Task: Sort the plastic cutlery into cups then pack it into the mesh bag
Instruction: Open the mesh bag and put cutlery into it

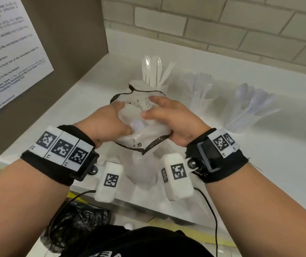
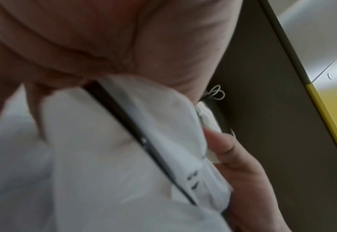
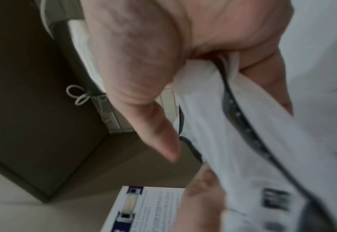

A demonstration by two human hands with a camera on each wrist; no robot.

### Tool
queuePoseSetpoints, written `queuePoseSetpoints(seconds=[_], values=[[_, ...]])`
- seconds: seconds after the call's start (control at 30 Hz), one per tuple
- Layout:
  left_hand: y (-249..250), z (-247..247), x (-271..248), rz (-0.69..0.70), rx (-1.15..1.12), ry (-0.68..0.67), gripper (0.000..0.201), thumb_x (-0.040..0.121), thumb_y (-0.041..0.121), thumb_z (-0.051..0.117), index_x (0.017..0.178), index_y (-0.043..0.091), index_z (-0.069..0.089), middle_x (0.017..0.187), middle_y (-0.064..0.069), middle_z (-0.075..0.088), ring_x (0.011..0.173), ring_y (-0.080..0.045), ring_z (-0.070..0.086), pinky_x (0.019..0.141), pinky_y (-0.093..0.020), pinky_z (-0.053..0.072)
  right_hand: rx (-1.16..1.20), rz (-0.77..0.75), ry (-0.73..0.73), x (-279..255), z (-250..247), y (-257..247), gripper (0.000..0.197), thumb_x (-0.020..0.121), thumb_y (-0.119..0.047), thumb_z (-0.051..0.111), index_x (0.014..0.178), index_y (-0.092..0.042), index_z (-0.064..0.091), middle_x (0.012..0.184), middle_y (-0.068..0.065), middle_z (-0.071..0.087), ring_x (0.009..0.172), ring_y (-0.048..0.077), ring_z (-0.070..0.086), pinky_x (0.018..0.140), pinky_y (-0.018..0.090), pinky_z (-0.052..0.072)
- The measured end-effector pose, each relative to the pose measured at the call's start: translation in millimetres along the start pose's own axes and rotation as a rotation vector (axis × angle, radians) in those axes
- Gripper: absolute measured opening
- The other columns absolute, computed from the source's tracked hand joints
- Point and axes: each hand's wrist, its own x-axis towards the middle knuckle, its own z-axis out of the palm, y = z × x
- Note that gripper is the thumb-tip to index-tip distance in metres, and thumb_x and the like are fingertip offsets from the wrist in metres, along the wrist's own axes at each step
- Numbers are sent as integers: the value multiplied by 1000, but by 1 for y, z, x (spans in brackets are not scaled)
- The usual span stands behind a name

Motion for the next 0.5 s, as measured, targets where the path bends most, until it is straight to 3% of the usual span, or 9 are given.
queuePoseSetpoints(seconds=[0.07,0.13,0.2,0.23,0.3,0.37,0.43,0.5], values=[[-2,-3,6,-73,-323,122,57,79,-2,62,131,19,50,116,-6,58,99,-21,60,75,-25,51,-430,-40,-105,-3,-3,4,93,72,-2,75,148,-24,26,115,-15,53,96,8,61,77,24,56],[-2,-6,6,-83,-593,172,40,79,-11,53,110,14,59,112,-15,57,97,-27,60,80,-34,49,-837,-39,-163,-1,-6,10,96,72,-1,69,149,-31,20,115,-5,53,88,15,62,65,20,55],[-3,-6,3,-60,-697,136,37,77,-12,49,99,15,60,108,-11,59,95,-25,59,81,-33,47,-969,-151,-21,8,-15,12,84,74,1,59,145,-32,30,119,3,52,89,15,60,66,10,47],[-4,-5,0,-54,-709,87,40,75,-10,51,102,17,60,109,-8,60,96,-22,60,82,-31,46,-927,-178,78,12,-20,11,77,74,2,56,141,-32,38,120,3,48,93,15,57,69,8,45],[-9,-1,-6,-40,-628,-23,62,68,-2,61,124,23,53,118,-5,61,102,-19,61,85,-29,49,-721,-149,153,17,-24,7,67,75,-5,59,135,-32,47,122,1,42,103,15,51,73,8,45],[-14,5,-11,-5,-439,-97,92,61,5,69,142,31,34,123,0,60,109,-19,60,89,-30,51,-490,-103,149,22,-21,9,68,67,-28,70,131,-32,50,127,-2,45,110,17,54,86,22,51],[-14,11,-13,29,-174,-123,106,67,10,76,151,31,15,125,7,54,111,-16,56,83,-19,46,-609,-99,203,23,-15,12,82,65,-37,76,138,-30,39,127,-1,40,108,18,54,92,29,49],[-13,12,-11,35,26,-132,108,71,19,78,152,32,9,134,6,45,118,-16,49,88,-19,40,-840,-110,136,22,-10,20,97,71,-21,75,149,-25,16,130,6,30,114,21,49,98,23,41]])
